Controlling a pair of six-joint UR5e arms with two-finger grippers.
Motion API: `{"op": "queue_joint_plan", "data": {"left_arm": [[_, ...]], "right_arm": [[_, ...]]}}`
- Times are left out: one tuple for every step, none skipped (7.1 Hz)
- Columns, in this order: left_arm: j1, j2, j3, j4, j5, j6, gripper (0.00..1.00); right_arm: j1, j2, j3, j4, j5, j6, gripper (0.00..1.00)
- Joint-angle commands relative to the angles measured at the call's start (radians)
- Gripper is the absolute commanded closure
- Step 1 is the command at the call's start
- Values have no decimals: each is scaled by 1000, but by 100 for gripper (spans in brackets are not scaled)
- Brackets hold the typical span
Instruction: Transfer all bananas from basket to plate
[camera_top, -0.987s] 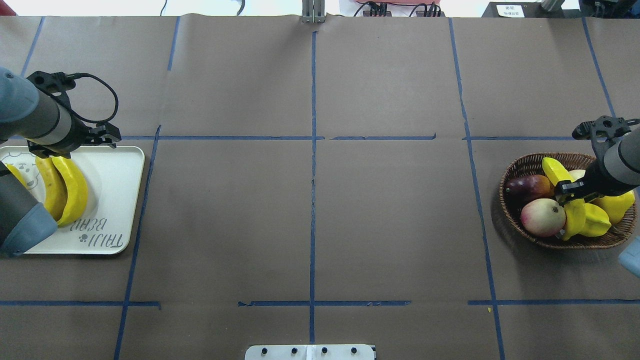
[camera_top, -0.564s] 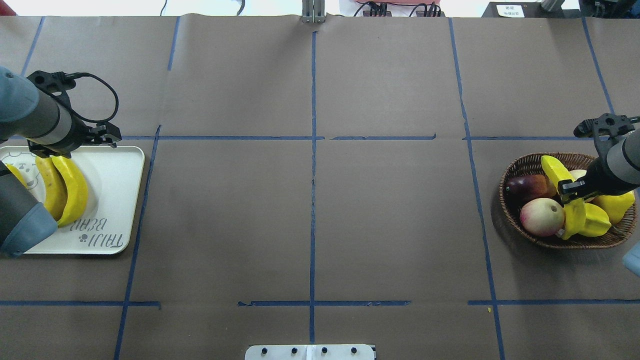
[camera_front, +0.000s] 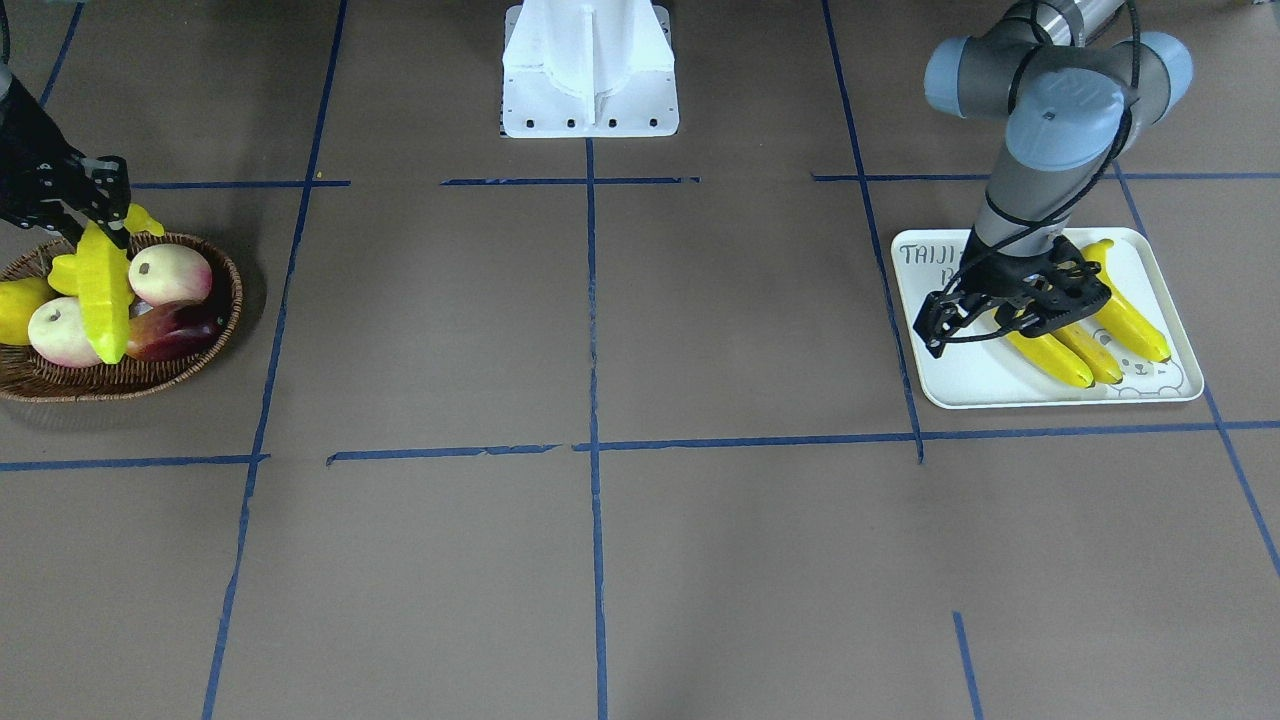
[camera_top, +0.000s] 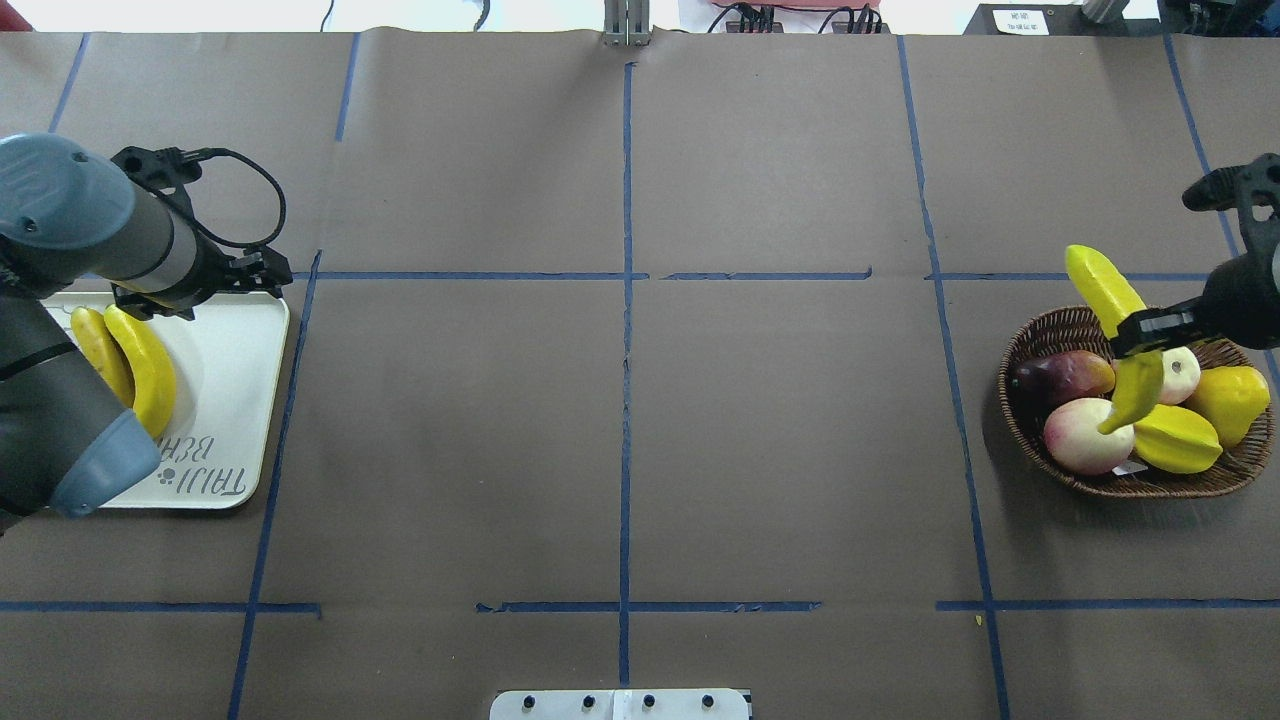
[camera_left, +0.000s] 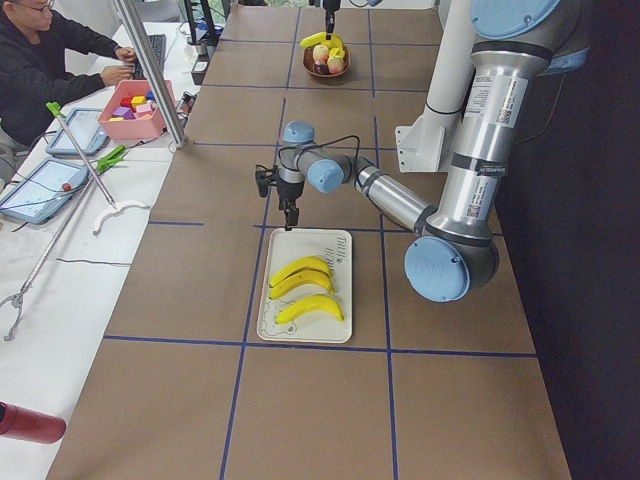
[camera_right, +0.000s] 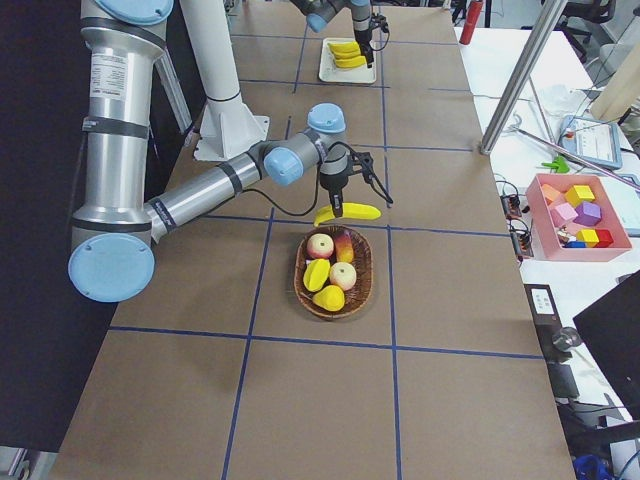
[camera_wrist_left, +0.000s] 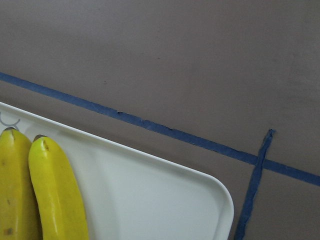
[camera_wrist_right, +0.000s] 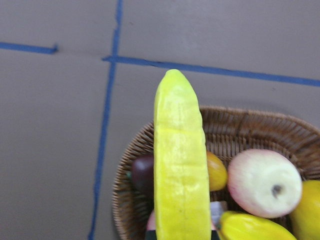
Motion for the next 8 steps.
{"op": "queue_joint_plan", "data": {"left_arm": [[67, -174, 7, -83, -34, -174, 0], [86, -188, 6, -244, -34, -326, 0], [90, -187, 24, -503, -33, -485, 1], [112, -190, 47, -623, -33, -581, 1], [132, -219, 47, -652, -33, -627, 1], [133, -265, 50, -653, -33, -701, 1], [171, -317, 58, -653, -25, -780, 1], [182, -367, 88, -656, -20, -822, 1]], "right_arm": [[-159, 296, -108, 91, 16, 333, 98], [-230, 331, -137, 267, -22, 515, 98], [-297, 331, -151, 443, -86, 636, 98], [-342, 331, -156, 551, -122, 682, 98], [-370, 336, -154, 602, -131, 698, 98], [-383, 338, -154, 606, -145, 695, 97], [-412, 338, -156, 647, -177, 694, 97], [-433, 339, -156, 669, -207, 693, 97]]}}
